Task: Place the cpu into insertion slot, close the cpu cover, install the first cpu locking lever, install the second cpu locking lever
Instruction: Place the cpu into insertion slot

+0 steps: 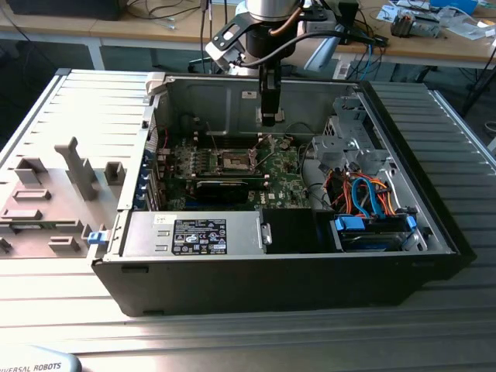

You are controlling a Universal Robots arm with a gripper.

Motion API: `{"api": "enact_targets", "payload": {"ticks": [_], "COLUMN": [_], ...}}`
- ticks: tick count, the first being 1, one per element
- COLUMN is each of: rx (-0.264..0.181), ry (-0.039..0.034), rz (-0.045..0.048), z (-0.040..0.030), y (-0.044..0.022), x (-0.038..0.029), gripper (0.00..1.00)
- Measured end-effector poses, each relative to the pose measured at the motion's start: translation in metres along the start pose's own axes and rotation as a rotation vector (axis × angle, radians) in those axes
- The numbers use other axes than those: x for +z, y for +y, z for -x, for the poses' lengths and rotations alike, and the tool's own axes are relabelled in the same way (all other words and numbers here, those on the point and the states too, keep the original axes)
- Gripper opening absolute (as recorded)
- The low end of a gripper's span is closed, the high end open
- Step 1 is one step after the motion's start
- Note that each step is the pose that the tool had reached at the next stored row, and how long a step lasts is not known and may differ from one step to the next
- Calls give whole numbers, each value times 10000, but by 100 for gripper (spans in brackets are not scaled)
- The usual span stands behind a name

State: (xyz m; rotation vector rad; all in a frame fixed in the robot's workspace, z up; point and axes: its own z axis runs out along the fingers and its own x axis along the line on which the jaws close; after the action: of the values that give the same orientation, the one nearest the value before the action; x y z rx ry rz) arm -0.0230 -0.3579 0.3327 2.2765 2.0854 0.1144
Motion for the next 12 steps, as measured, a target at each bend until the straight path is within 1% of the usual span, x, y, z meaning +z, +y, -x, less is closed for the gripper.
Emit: {"api": "enact_targets", "payload": {"ticks": [12], "rx": [121], "ry": [-11], "rz": [3], "z": [0], "y": [0], "x": [0], "gripper": [54]}}
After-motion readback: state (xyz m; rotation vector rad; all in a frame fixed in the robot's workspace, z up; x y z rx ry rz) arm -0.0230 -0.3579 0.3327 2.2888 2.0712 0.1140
